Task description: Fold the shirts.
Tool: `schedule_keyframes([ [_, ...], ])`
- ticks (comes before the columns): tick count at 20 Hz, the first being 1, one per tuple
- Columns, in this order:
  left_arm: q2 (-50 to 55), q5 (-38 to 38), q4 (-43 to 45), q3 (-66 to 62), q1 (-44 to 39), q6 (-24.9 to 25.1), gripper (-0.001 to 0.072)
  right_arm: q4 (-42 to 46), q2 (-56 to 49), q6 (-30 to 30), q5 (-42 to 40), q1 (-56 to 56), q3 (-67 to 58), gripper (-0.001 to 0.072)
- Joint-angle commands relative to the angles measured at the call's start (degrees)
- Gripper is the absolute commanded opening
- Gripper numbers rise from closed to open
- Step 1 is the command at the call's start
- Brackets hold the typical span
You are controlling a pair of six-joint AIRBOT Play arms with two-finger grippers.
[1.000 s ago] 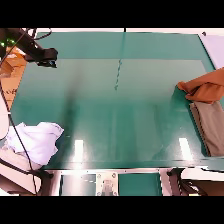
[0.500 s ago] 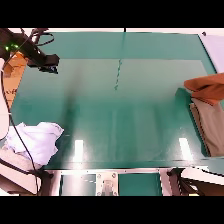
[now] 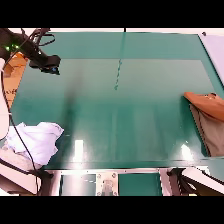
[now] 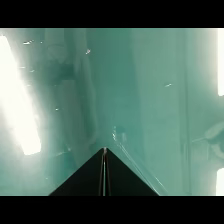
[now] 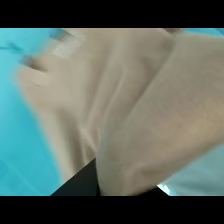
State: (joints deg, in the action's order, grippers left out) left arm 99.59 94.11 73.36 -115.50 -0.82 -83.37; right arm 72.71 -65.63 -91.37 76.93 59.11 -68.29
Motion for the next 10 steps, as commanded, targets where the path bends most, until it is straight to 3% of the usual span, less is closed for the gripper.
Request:
schedule_keyframes([
  [1, -0.02, 0.04, -0.81, 0.02, 0.0, 0.96, 0.002, 5.57, 2.21, -1.64, 0.83, 4.63, 9.57, 0.0021],
  [2, -0.02, 0.07, -0.96, 0.02, 0.0, 0.96, 0.002, 6.29, 2.16, -1.62, 0.09, 5.51, 12.09, 0.0071],
  [3, -0.02, 0.04, -1.51, 0.02, 0.0, 0.96, 0.002, 8.85, 2.03, -1.62, -0.44, 6.29, 14.4, 0.0399],
  [4, -0.02, 0.02, -2.03, 0.02, 0.0, 0.96, 0.002, 13.05, 1.75, -1.64, -0.09, 6.8, 15.69, 0.0612],
  [7, -0.02, -0.83, -2.38, 0.02, 0.0, 0.98, 0.002, 26.6, 1.42, -4.81, 2.69, 7.15, 14.67, 0.0612],
  [9, -0.02, -1.51, -4.26, 0.02, 0.0, 0.96, 0.0019, 23.21, 1.42, -7.13, 1.01, 5.92, 11.3, 0.061],
  [10, -0.02, -1.55, -6.12, 0.02, 0.0, 0.94, 0.0019, 20.41, 1.42, -7.1, -0.24, 3.96, 9.46, 0.0505],
])
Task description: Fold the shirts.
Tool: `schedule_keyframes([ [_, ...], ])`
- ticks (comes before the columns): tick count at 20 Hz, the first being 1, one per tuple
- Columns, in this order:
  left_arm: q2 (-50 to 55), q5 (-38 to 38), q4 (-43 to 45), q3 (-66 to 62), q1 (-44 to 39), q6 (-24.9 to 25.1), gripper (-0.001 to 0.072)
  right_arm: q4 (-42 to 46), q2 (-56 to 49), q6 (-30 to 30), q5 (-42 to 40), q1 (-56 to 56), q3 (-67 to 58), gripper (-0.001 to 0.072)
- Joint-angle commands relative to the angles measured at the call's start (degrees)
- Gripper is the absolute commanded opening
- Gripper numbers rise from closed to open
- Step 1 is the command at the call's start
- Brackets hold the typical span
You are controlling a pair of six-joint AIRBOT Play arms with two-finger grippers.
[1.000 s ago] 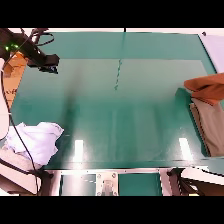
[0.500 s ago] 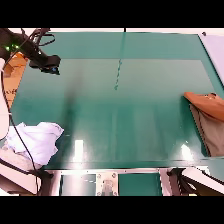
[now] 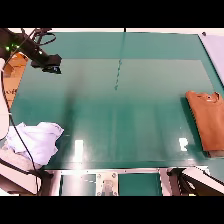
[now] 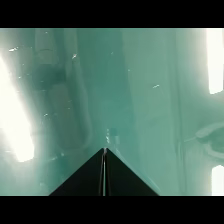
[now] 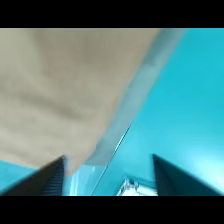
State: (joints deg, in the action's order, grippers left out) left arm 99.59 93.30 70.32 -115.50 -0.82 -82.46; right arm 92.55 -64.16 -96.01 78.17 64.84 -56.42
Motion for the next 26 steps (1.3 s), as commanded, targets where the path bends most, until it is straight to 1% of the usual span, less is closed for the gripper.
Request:
schedule_keyframes([
  [1, -0.07, -0.79, -5.22, 0.02, 0.0, 0.0, 0.0019, -2.67, -0.04, -2.4, -2.54, -4.7, -4.52, 0.0143],
  [2, -0.15, -0.83, -7.78, -0.11, 0.0, -0.04, 0.0019, -5.07, -0.04, -2.36, -3.89, -7.93, -6.29, 0.0029],
  [4, -0.9, -0.76, -9.35, -0.15, -0.13, -1.31, 0.0019, -8.98, -0.04, -2.36, -5.81, -16.22, -9.46, 0.0021],
  [6, -2.82, -0.7, -9.14, 0.09, -0.7, -1.53, 0.0019, -11.72, 0.07, -2.34, -5.42, -23.96, -10.91, 0.002],
  [9, -8.57, -1.16, -8.35, 5.2, -1.99, -1.57, 0.0019, -14.91, 0.9, 0.09, -1.36, -34.73, -8.66, 0.002],
  [12, -18.18, -3.45, -5.57, 18.8, -4.59, -1.79, 0.0019, -16.39, 4.76, 1.09, -1.53, -45.92, -1.05, 0.002],
  [16, -35.28, -9.64, -5.49, 45.31, -7.52, -3.74, 0.0019, -17.16, 11.17, 0.74, -2.12, -59.93, 8.57, 0.002],
  [18, -41.86, -12.0, -5.66, 54.64, -7.52, -4.55, 0.0019, -17.14, 11.61, 0.42, -2.56, -64.41, 9.16, 0.0021],
  [20, -45.24, -12.9, -5.35, 59.06, -7.5, -4.5, 0.0019, -17.14, 11.56, 0.44, -4.85, -66.84, 9.14, 0.0021],
  [26, -45.66, -13.16, -5.14, 59.6, -7.5, -4.5, 0.002, -17.14, 11.56, 0.44, -5.05, -67.49, 9.14, 0.0021],
])
